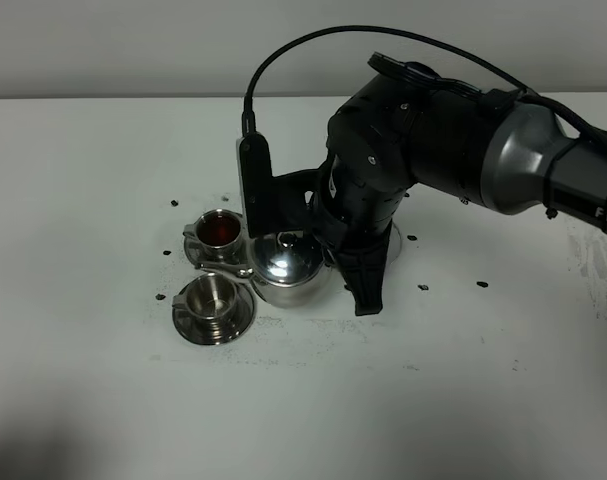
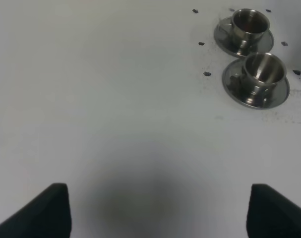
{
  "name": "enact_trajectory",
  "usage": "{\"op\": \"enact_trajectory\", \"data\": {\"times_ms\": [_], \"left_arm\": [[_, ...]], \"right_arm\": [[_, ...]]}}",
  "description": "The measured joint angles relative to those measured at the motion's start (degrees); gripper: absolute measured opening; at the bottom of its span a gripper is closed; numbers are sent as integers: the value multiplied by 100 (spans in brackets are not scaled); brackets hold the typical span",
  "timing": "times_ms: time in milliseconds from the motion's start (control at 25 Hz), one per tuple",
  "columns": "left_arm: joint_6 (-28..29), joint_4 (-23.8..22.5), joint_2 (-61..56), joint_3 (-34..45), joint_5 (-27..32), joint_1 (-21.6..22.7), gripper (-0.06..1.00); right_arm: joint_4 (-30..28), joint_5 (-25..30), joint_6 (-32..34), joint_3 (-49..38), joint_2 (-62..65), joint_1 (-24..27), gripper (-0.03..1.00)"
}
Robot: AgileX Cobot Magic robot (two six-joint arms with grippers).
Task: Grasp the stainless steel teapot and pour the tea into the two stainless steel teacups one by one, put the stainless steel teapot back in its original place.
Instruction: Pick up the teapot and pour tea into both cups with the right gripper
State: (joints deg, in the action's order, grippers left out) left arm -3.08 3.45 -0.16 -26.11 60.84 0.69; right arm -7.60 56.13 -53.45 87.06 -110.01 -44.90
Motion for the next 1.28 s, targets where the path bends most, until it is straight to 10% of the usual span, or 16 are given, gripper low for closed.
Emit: {"op": "enact_trajectory", "data": {"times_ms": [1280], "left_arm": [[-5, 0, 0, 0, 0, 0, 69]], "right_arm": [[-1816, 220, -102, 954, -1192, -359, 17]]}}
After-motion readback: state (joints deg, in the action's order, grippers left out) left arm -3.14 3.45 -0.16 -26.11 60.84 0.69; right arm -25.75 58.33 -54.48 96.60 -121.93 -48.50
